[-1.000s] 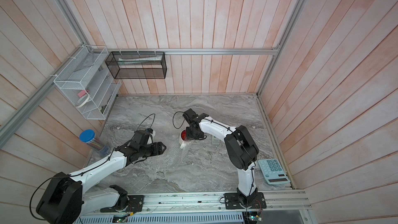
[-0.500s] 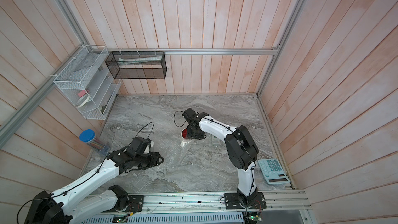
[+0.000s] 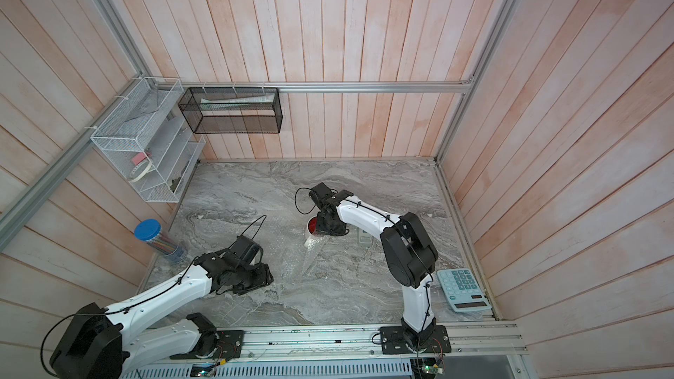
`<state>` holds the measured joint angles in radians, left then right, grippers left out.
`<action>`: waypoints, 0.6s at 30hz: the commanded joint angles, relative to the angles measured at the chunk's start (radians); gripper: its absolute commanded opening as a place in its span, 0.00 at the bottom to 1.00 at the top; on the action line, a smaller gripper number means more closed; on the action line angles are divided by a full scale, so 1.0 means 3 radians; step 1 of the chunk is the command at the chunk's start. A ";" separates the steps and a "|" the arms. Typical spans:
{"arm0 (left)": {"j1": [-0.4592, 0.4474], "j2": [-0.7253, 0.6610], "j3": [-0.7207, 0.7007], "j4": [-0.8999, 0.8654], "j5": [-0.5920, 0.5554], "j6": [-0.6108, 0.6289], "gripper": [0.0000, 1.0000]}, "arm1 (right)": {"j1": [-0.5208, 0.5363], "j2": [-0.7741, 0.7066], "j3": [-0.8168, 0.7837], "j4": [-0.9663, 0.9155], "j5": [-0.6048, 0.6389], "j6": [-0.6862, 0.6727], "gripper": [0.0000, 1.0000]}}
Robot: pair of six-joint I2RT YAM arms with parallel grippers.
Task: Wrap mugs in bubble wrap
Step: Wrap the mug in bubble wrap.
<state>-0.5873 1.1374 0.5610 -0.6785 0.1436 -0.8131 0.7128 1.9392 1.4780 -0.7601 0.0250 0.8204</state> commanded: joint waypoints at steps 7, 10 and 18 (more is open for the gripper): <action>0.0231 0.0311 -0.0101 0.0462 -0.0050 0.0138 0.62 | 0.0031 -0.0092 0.0035 0.0035 -0.0057 0.0047 0.08; 0.0229 0.0466 -0.0077 0.0607 0.0057 0.0196 0.54 | 0.0039 -0.0088 0.0043 0.0010 -0.0057 0.0022 0.08; 0.0225 0.0628 -0.0088 0.0591 0.0165 0.0303 0.19 | 0.0043 -0.0088 0.0049 -0.0008 -0.0050 0.0018 0.16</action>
<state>-0.5194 1.3022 0.5667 -0.4740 0.1787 -0.7425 0.7185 1.9392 1.4780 -0.7609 0.0238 0.8192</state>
